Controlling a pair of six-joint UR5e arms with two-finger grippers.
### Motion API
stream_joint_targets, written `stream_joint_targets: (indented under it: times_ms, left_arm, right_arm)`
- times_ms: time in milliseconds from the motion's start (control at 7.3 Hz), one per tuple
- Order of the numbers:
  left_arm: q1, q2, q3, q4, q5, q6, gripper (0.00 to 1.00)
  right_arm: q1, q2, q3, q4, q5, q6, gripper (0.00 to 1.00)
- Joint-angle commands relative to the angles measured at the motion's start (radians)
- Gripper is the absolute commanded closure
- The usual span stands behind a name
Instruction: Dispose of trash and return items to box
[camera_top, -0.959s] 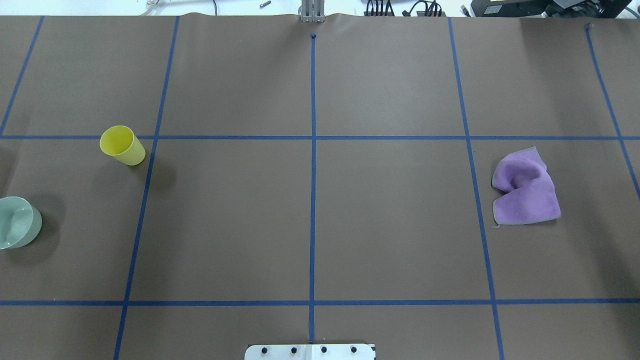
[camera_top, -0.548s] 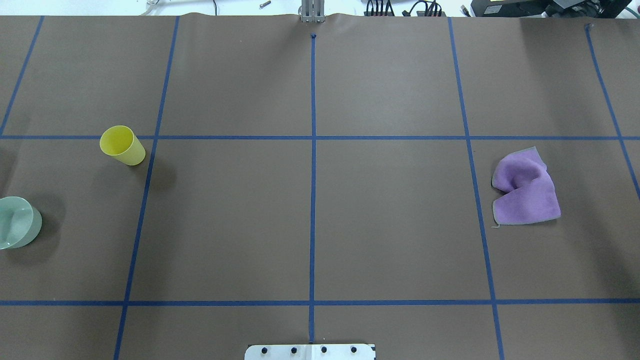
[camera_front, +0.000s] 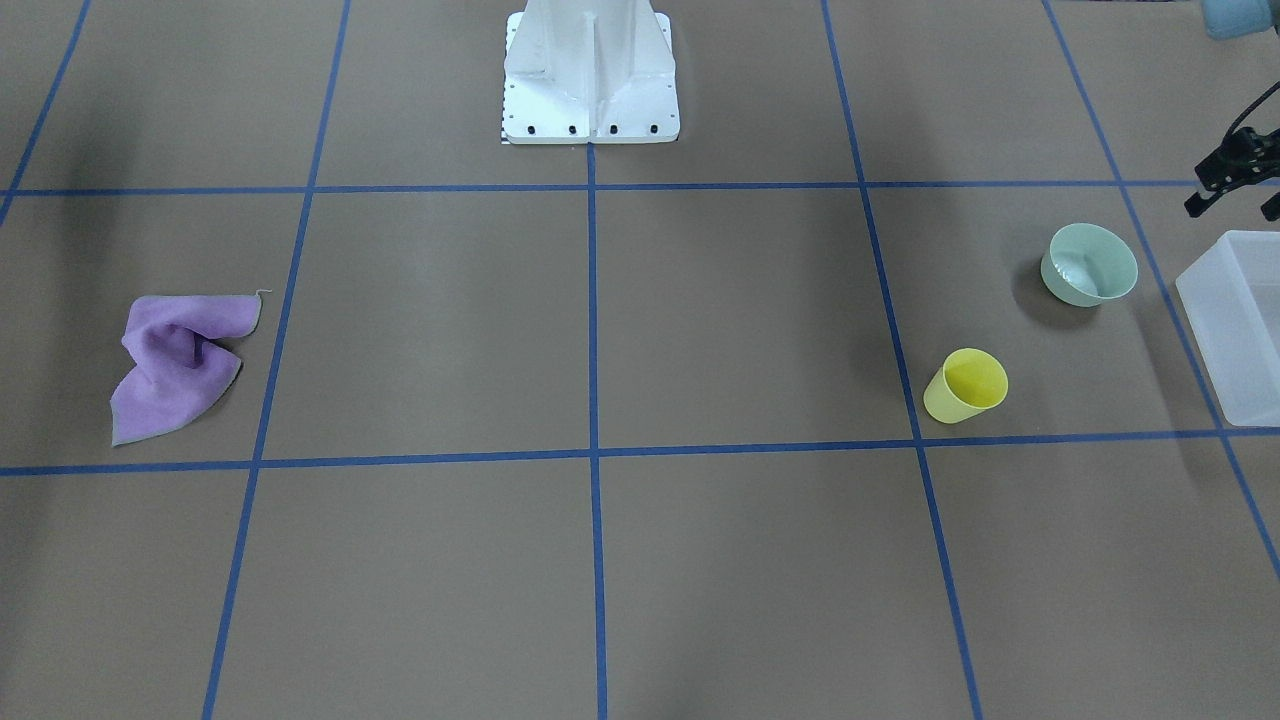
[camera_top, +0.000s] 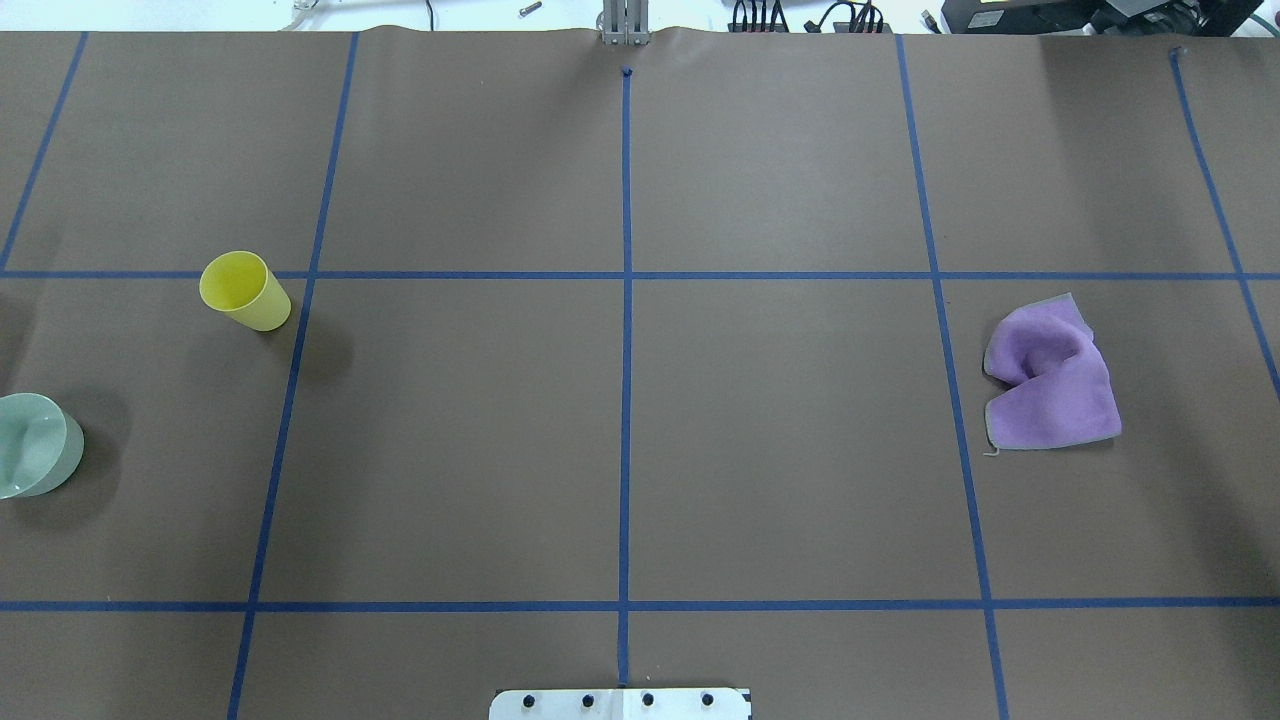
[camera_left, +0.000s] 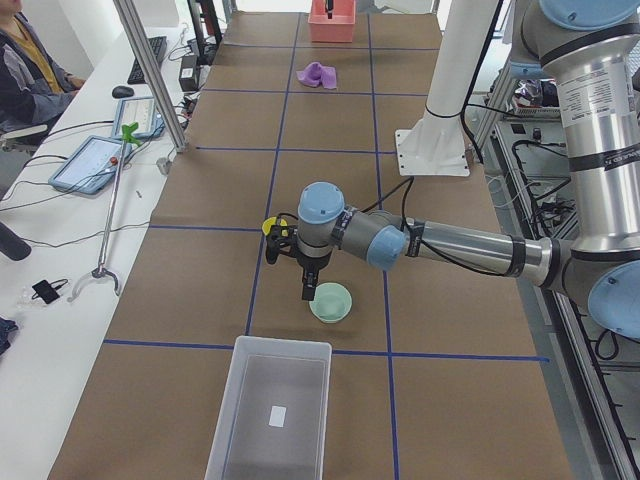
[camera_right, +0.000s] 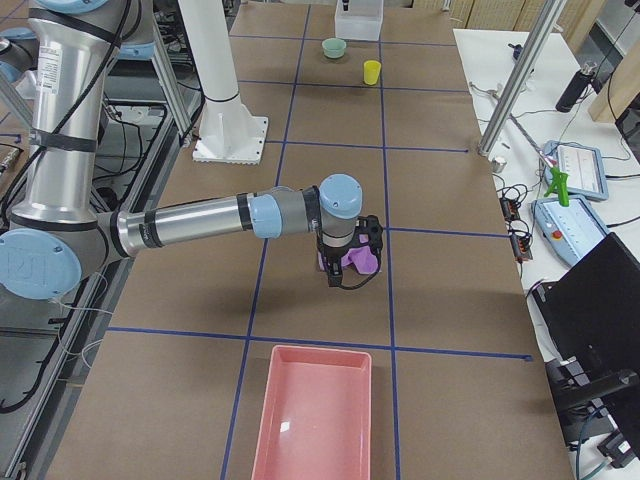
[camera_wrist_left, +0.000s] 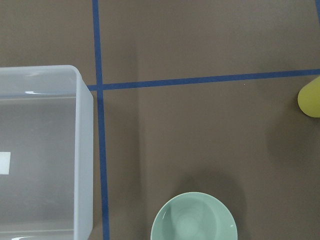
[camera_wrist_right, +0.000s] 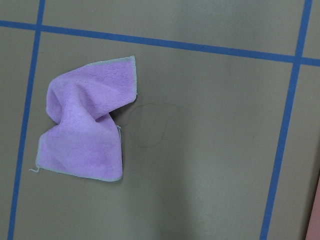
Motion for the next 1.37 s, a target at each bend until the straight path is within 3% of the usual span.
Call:
stream_joint_targets:
  times_ms: [0, 274, 1096, 1233]
  left_arm:
    - [0.203, 0.003, 0.01, -0.11, 0.099, -0.258, 0.02]
    - [0.301, 0.004, 0.15, -0.338, 0.158, -0.348, 0.02]
    - [0.424, -0.004, 0.174, -0.387, 0.23, -0.504, 0.03]
    - [0.445, -0.01, 0.182, -0.387, 0.232, -0.518, 0.12]
  right_arm:
    - [-0.001, 0.001, -0.001, -0.001, 0.002, 0.003, 0.0]
    - [-0.001, 0.003, -0.007, 0.0, 0.0, 0.001, 0.0]
    - [-0.001, 0.015, -0.022, -0.001, -0.002, 0.003, 0.0]
    - [-0.001, 0.016, -0.024, -0.001, 0.0, 0.001, 0.0]
